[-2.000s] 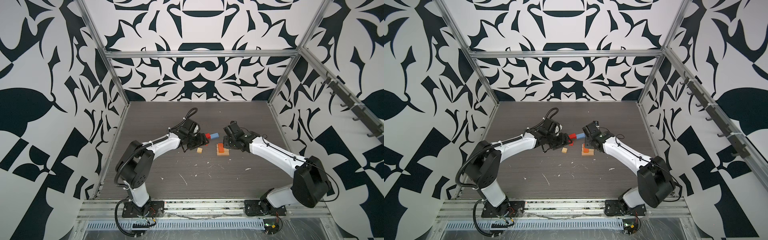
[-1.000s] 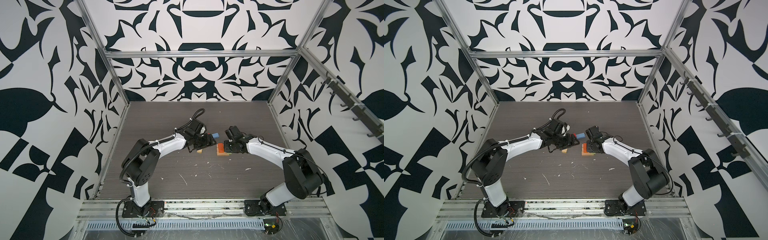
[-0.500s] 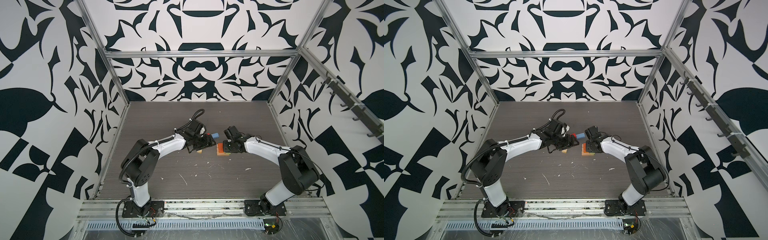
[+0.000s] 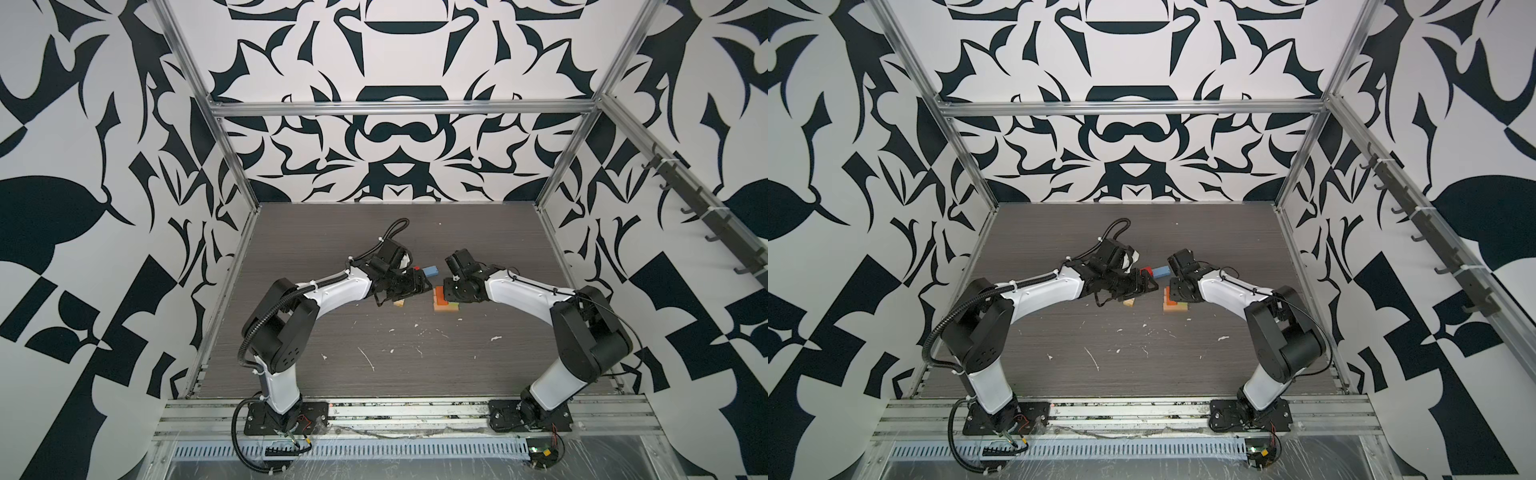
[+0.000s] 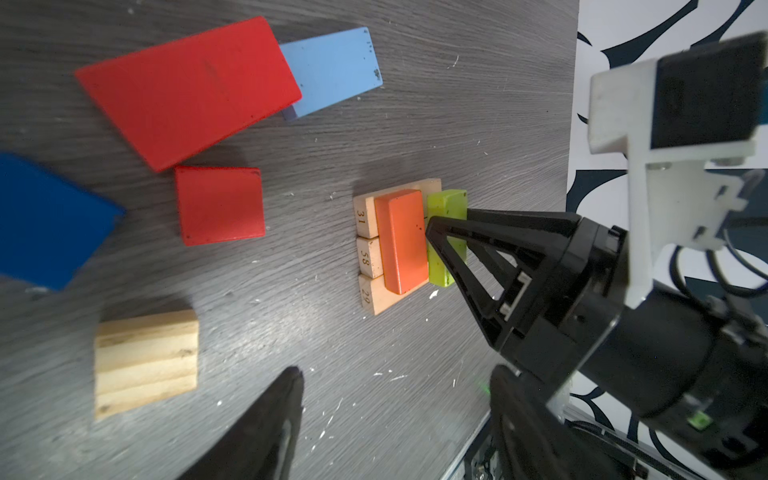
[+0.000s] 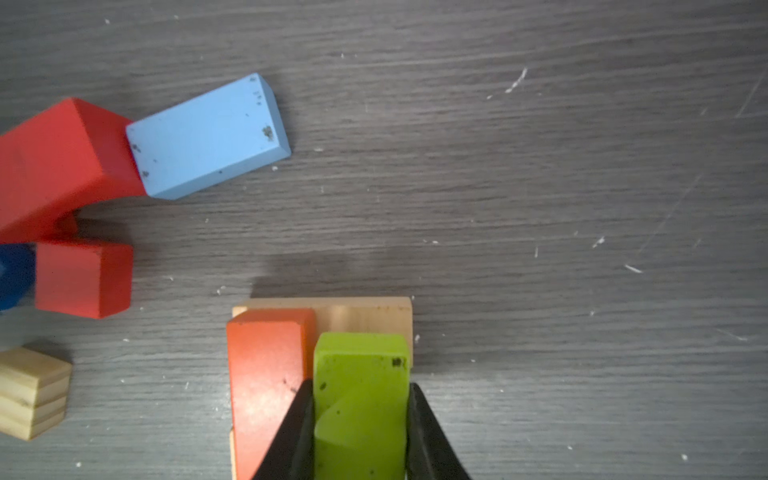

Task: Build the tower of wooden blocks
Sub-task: 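Lower the green block onto the bars beside the orange block with the right gripper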

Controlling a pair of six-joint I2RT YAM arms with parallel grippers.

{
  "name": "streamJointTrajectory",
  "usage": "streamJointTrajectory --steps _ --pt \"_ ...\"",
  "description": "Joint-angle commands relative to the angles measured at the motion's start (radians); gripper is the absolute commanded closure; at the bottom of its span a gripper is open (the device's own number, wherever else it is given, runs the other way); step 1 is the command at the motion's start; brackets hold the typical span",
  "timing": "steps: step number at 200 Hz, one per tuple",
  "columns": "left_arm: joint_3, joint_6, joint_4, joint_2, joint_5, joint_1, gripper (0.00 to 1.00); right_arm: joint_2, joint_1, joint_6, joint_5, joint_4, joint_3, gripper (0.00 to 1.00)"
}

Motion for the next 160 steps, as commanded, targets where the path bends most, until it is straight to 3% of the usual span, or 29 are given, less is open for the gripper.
streamJointTrajectory --steps 1,160 --pt "-0.017 0.013 -0.032 -0.031 -0.004 0.001 0.26 -0.006 -0.005 0.004 0.003 0.000 0.033 0.75" --pt "-0.005 0.011 -0.035 -0.014 0.006 0.001 0.26 -0.013 -0.005 0.011 0.007 -0.017 0.032 0.65"
